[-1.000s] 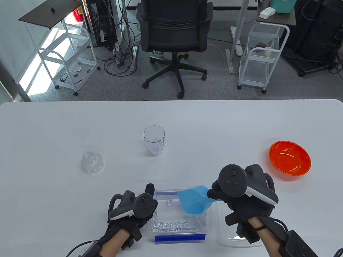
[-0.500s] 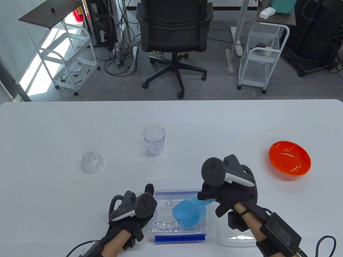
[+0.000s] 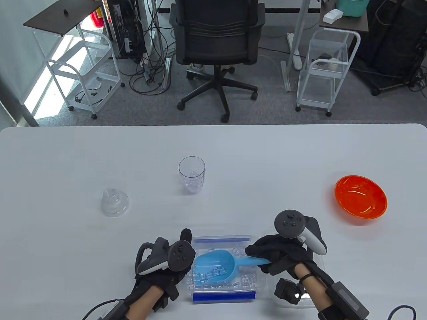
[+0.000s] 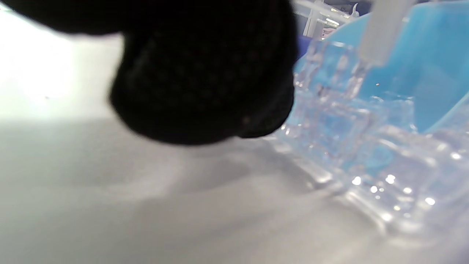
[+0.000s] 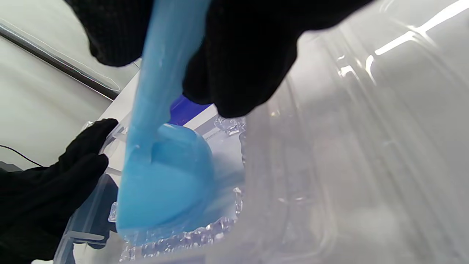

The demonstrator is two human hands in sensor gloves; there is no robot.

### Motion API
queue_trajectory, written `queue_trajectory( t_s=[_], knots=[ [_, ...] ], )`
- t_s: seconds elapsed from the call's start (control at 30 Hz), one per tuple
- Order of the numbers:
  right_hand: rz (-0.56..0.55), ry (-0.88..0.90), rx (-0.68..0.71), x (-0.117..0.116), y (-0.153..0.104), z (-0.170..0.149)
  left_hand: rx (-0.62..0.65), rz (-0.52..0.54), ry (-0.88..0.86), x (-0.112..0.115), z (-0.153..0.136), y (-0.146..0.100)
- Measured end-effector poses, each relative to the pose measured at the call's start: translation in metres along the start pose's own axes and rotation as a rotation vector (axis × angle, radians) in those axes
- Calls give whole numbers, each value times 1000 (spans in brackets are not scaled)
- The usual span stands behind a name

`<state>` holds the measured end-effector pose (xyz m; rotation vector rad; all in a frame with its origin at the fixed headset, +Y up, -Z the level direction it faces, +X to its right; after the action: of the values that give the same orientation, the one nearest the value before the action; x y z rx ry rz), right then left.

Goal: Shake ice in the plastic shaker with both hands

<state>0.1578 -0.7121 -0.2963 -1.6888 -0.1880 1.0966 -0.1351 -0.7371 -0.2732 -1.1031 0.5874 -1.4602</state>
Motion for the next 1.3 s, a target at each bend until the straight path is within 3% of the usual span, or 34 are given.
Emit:
queue_trajectory(
  t_s=[0.47, 0.63, 0.97, 1.3],
  knots=[
    [32, 172, 4, 13, -15, -22, 6, -3, -4, 0, -1, 0],
    [-36, 133, -12, 30, -25, -18, 6, -3, -6, 0, -1, 0],
    [-130, 231, -32, 76, -44, -3, 6, -2, -5, 0, -1, 0],
    [-319, 321, -52, 102, -37, 29, 6, -3, 0, 0, -1, 0]
  ],
)
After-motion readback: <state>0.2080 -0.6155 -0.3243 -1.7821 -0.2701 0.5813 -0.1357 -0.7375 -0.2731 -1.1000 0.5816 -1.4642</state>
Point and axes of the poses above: the tracker on the back of each hand, its own z axis roughly to the thumb side, its own y axis roughly from the wrist to the fingertips, x = y × z, the point moved 1 cm from there along y, roughly from the wrist to the fingertips, and after that the axes turned 2 degrees about -y, right-handed, at the moved point
